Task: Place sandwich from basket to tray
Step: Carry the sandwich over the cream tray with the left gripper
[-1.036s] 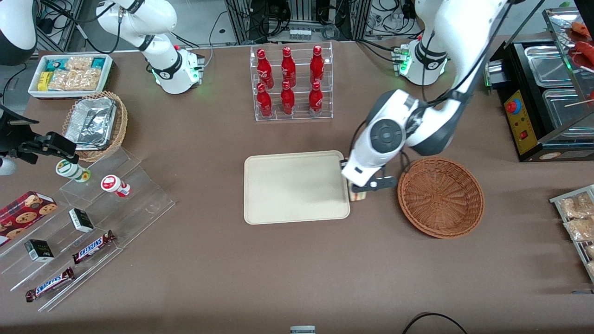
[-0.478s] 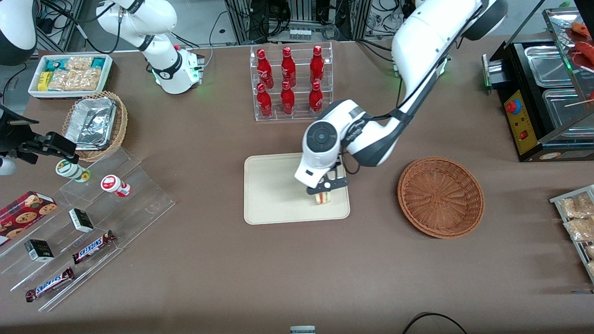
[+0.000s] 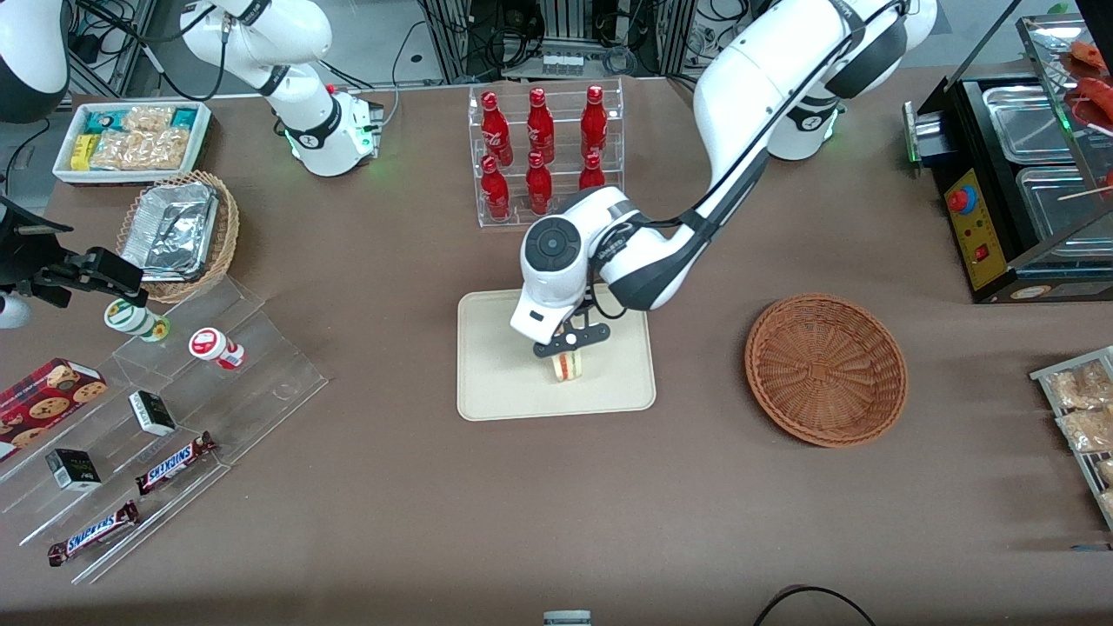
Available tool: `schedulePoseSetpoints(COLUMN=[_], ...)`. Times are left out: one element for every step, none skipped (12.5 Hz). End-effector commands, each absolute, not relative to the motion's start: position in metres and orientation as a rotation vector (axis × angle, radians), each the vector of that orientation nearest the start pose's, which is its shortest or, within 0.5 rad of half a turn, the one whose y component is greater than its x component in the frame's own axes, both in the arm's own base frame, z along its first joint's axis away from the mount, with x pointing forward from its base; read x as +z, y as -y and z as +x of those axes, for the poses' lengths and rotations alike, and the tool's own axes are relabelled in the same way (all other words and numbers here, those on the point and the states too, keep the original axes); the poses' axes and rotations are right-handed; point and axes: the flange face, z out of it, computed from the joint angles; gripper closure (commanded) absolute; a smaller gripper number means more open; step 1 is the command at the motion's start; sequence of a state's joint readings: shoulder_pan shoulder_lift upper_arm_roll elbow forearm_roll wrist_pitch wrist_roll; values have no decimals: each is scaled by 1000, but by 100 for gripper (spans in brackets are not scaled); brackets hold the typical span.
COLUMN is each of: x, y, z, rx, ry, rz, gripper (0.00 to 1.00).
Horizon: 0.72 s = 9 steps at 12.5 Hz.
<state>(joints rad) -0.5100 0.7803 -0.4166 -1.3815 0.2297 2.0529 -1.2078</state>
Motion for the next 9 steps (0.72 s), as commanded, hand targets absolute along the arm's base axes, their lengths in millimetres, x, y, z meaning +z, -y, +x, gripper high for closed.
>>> schedulePoseSetpoints(x=[264,261,258,256,255,250,246,244,241], y=[546,549,549,549,549,548,548,548,548], z=[490,486,486,486,486,485,485,484,484], rx=[111,116,121,125,127,134,140,143,149], ry=[437,428,427,427,427,429,427,427,438], rz=[-3110,-3108,-3105,-3103,-3102,-3097,-3093,-3091,-3088], gripper=[100,100,100,100,100,100,100,100,100])
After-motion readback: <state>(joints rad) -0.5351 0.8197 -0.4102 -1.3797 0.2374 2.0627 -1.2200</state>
